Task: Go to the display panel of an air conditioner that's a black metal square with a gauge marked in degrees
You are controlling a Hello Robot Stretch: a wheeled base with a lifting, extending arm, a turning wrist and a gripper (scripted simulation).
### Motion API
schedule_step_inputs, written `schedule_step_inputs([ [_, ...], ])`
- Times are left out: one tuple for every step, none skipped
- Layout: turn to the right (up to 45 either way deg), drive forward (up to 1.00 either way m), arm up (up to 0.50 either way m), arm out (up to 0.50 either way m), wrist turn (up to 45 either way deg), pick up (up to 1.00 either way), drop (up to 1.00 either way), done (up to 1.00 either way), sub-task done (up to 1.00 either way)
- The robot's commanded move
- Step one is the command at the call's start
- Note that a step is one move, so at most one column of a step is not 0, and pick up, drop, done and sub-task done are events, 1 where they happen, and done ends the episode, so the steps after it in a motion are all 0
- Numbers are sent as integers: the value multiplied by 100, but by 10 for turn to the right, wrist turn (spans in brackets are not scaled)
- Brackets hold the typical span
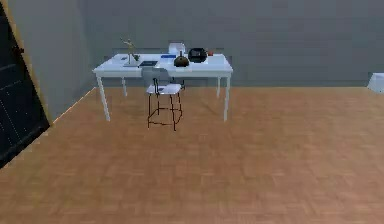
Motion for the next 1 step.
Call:
schedule_step_inputs([
  [450, 0, 0, 0, 0, 0, 0, 0, 0],
])
